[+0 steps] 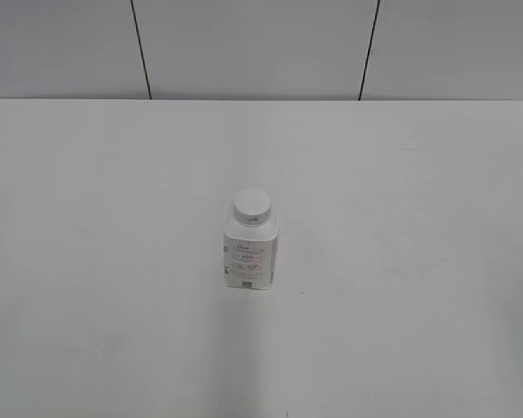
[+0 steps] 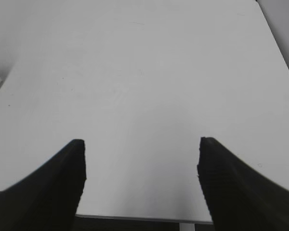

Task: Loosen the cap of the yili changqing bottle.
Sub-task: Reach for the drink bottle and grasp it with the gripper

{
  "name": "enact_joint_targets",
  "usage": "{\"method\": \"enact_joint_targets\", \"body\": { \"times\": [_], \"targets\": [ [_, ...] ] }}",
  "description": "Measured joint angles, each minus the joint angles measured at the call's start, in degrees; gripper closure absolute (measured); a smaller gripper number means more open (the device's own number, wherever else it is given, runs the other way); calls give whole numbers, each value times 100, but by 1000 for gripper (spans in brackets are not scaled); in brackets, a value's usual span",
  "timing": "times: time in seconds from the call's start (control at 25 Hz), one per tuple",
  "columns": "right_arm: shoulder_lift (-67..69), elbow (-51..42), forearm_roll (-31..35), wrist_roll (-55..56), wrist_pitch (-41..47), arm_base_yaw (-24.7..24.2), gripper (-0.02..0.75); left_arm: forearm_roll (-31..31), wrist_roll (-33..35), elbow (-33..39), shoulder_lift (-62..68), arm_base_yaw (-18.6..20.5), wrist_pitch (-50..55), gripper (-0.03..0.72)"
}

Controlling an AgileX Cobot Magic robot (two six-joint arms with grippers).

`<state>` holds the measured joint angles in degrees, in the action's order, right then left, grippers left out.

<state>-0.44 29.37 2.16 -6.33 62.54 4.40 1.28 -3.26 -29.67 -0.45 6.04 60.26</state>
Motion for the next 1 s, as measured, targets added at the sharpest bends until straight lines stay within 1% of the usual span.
{"method": "enact_joint_targets", "body": {
  "times": [1.0],
  "targets": [
    [0, 0, 5, 0, 0, 0, 167, -3, 0, 0, 0, 5, 0, 449]
  ]
}}
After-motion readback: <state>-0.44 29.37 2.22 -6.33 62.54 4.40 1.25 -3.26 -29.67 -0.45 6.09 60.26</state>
